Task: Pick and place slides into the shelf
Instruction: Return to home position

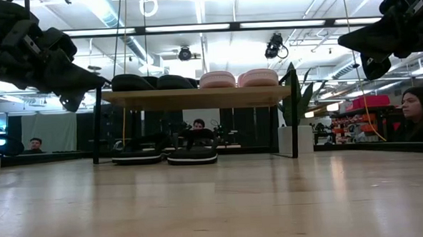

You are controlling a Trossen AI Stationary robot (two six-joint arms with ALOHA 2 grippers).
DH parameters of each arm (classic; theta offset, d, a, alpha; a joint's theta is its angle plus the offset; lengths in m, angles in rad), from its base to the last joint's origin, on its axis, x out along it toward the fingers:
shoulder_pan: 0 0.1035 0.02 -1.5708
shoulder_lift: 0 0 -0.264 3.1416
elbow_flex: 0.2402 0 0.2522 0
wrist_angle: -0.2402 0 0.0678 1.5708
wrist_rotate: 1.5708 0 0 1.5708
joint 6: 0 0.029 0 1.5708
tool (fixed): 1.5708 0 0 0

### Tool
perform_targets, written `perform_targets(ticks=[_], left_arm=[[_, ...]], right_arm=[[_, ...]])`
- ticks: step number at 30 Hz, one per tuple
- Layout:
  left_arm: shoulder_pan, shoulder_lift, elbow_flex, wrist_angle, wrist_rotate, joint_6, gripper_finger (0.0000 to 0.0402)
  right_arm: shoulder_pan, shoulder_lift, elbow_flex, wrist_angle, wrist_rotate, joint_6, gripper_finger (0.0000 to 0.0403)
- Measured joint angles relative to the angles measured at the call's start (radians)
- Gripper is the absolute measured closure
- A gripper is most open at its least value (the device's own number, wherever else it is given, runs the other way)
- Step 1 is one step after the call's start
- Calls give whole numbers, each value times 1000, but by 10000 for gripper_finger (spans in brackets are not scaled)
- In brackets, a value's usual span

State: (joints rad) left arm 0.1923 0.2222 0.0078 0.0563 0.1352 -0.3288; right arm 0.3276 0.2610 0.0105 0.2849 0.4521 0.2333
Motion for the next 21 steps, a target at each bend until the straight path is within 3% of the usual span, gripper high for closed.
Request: perform_targets(ticks=[21], left_arm=[[0, 0, 0, 0, 0, 0, 368]], right_arm=[[0, 0, 0, 0, 0, 0, 392]])
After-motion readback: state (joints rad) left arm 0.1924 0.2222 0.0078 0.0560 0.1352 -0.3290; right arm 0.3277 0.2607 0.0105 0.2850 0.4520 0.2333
